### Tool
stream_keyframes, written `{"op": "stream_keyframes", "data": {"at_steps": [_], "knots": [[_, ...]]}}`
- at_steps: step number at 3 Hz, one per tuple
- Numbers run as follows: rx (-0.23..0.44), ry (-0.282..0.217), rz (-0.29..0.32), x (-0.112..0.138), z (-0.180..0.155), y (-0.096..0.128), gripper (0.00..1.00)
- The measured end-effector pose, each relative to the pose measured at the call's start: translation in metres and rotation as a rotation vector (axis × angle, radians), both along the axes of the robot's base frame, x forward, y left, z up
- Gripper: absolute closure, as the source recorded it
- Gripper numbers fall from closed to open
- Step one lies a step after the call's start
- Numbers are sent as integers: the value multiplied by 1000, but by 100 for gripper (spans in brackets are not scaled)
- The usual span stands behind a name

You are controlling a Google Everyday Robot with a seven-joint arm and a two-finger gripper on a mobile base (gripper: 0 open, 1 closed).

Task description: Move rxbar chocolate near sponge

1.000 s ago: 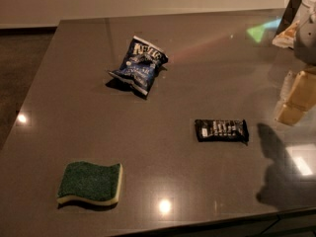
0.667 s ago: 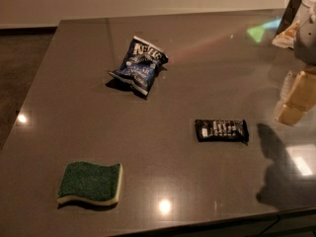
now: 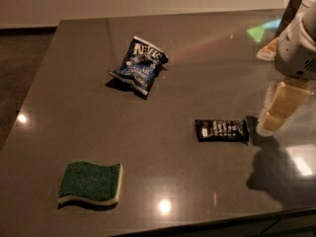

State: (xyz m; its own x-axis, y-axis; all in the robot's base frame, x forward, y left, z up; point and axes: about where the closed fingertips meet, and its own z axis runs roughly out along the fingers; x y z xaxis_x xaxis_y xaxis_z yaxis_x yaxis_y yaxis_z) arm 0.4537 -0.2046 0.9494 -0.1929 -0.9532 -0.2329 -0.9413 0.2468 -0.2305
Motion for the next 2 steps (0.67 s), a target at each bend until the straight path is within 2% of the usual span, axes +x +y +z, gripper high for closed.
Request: {"op": "stream_keyframes", "data": {"at_steps": [2], "knots": [[36,72,87,-4,-67,11,0]]}}
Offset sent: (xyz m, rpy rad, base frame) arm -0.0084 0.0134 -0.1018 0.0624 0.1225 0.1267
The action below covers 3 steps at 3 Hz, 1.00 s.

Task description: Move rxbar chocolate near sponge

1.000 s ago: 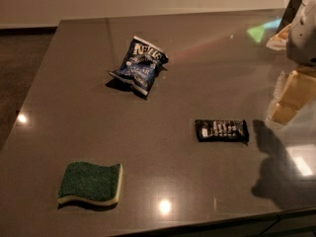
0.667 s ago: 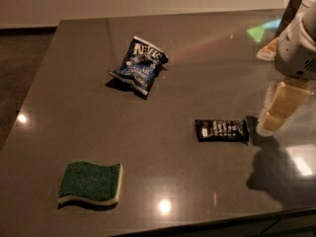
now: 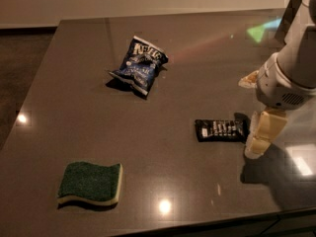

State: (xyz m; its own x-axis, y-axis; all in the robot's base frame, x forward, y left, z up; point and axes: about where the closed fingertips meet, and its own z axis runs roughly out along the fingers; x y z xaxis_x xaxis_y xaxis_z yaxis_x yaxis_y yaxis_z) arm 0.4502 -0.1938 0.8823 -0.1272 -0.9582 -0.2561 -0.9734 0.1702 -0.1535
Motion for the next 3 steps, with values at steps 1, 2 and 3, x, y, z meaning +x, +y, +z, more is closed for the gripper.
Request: {"op": "stream_keyframes", "data": {"at_steps": [1,2,3], "knots": [[32,17,18,-2,-20,5,0],[60,33,23,2,-35,11,0],[80,54,26,4,-42,17,19]]}}
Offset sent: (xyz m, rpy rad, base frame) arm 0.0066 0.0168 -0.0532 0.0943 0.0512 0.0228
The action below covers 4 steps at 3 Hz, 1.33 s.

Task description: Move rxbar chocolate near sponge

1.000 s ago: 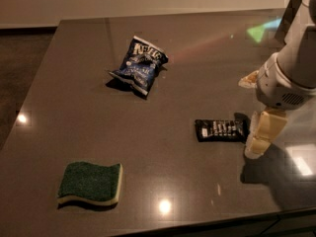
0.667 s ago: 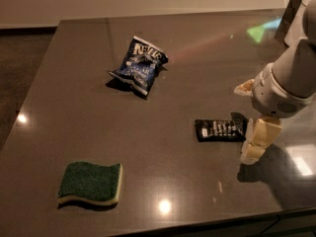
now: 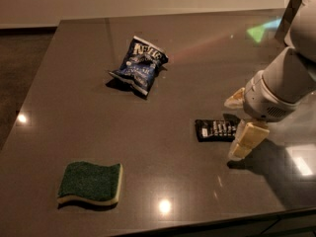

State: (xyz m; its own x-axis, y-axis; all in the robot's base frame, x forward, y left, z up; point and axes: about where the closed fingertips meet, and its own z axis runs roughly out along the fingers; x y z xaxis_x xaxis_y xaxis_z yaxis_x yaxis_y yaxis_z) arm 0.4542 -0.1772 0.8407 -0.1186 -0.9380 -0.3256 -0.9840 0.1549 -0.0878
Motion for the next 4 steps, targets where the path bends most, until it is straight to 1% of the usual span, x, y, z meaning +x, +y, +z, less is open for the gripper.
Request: {"op": "stream_keyframes", "data": {"at_steps": [2,3,4], "knots": [[17,24,3,1,-3,3,65],[32,31,13,1,1,8,88],[51,38,29,-2,15,20,100]]}}
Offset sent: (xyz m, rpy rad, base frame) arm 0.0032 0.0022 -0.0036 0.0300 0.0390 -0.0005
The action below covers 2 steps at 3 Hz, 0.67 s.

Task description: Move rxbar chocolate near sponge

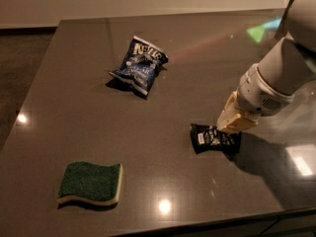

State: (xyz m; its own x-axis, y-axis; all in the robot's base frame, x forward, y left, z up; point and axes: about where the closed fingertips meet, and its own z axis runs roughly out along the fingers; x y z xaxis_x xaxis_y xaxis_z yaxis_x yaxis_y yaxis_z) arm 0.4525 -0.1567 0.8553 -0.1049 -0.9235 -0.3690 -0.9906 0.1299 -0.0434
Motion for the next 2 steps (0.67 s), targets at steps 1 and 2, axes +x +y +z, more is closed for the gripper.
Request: {"op": "stream_keyframes", "data": {"at_steps": [1,2], "knots": [[37,19,43,-6,16,26,100],[79,37,108,-18,29,57,100]]}}
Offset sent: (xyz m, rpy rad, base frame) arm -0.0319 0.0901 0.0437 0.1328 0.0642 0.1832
